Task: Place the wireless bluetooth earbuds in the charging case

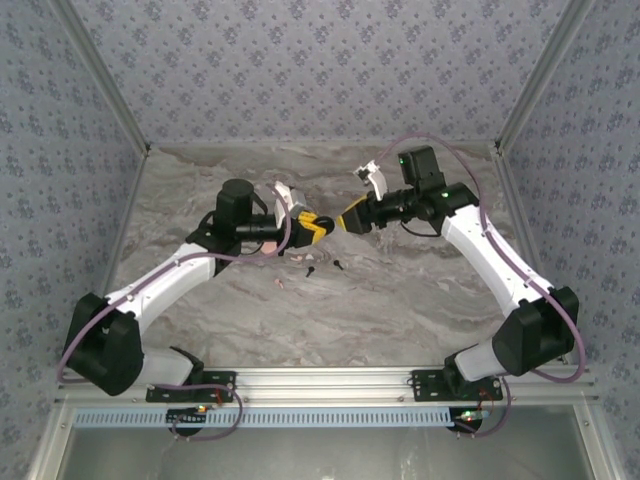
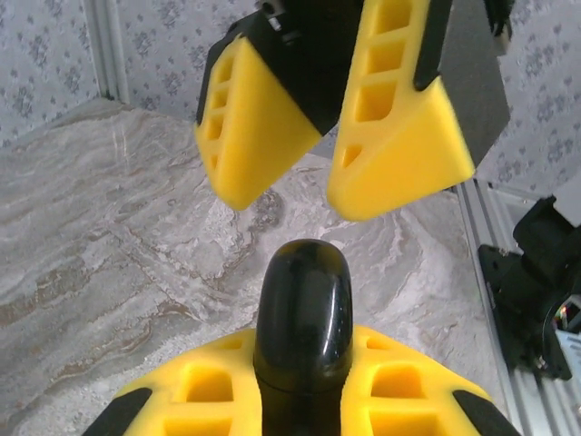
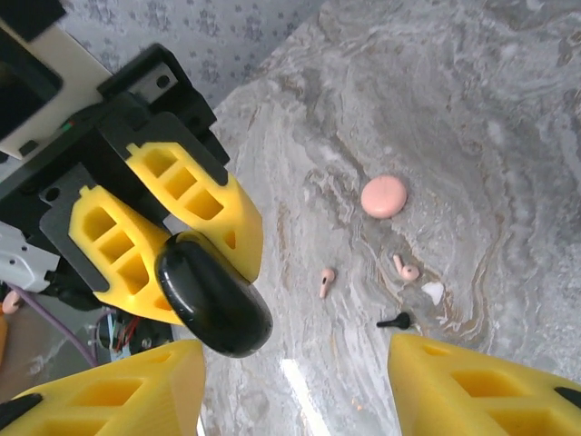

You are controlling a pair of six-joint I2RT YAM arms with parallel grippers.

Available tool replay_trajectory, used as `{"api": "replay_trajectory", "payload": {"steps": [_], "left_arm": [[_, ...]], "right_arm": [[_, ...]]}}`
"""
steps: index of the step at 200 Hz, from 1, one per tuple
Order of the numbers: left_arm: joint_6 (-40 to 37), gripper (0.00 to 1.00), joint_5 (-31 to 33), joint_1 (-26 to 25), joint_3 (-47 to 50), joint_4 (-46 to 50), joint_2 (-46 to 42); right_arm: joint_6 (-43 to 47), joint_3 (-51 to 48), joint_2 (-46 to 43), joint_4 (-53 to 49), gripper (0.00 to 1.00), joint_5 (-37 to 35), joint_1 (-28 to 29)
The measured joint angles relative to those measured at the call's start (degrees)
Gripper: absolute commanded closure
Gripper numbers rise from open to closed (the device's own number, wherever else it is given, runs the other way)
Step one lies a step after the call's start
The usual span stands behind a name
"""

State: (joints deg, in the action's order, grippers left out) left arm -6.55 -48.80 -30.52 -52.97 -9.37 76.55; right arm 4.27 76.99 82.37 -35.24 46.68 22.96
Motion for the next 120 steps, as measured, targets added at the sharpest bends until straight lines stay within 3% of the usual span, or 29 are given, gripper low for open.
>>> {"api": "replay_trajectory", "payload": {"steps": [73, 120], "left_arm": [[-5.9, 0.9, -2.4, 0.0, 0.0, -0.2, -0.3], [-6.1, 0.9, -4.7, 0.0, 0.0, 0.8, -0.3]], "right_arm": [[5.0, 1.3, 0.0, -4.0, 0.38, 0.0, 3.3], [6.4, 2.4, 0.0, -4.5, 0.44, 0.0, 3.8]]}}
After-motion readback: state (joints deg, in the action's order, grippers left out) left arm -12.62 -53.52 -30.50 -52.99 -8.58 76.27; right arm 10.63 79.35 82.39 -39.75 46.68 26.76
